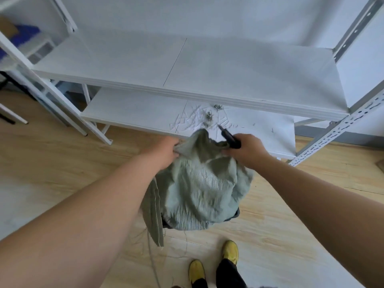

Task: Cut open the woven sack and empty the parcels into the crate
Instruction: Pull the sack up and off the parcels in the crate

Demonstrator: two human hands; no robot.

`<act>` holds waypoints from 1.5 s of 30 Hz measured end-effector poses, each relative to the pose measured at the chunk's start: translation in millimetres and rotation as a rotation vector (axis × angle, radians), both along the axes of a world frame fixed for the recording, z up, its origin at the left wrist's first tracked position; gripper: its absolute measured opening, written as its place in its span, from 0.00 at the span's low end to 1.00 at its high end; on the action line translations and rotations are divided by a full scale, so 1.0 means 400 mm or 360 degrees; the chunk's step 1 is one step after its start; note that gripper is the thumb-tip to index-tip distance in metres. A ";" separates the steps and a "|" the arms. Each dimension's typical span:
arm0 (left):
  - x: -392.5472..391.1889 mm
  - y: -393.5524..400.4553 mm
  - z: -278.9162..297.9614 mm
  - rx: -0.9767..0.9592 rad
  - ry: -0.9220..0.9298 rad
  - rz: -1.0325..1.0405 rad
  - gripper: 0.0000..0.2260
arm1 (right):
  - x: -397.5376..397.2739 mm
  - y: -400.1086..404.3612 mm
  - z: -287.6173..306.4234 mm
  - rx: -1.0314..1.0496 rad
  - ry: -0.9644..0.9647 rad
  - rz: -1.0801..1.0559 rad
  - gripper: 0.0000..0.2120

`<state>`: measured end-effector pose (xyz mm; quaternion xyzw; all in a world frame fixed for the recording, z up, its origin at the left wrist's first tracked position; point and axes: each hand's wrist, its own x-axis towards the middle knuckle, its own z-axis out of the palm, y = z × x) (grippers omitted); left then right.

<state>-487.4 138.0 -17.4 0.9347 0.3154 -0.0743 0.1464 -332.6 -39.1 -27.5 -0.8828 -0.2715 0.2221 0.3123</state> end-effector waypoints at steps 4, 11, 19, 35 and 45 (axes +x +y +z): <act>-0.002 0.026 -0.006 0.0096 -0.0421 0.0261 0.04 | 0.031 -0.005 0.009 0.0369 -0.0074 -0.0530 0.04; 0.010 0.001 -0.022 -0.0104 -0.0475 0.0233 0.04 | 0.013 0.009 -0.001 0.0437 0.0321 -0.0638 0.08; 0.053 -0.093 -0.039 -0.0595 -0.0258 -0.0160 0.14 | -0.082 0.047 -0.027 0.0138 0.0709 0.0111 0.17; -0.085 -0.203 -0.166 -0.1004 -0.0349 0.0609 0.44 | -0.049 0.064 -0.011 0.0171 0.0314 -0.0450 0.15; -0.109 -0.182 -0.210 -0.0733 -0.0300 0.0881 0.07 | -0.050 0.066 -0.004 0.0225 0.0388 -0.0538 0.11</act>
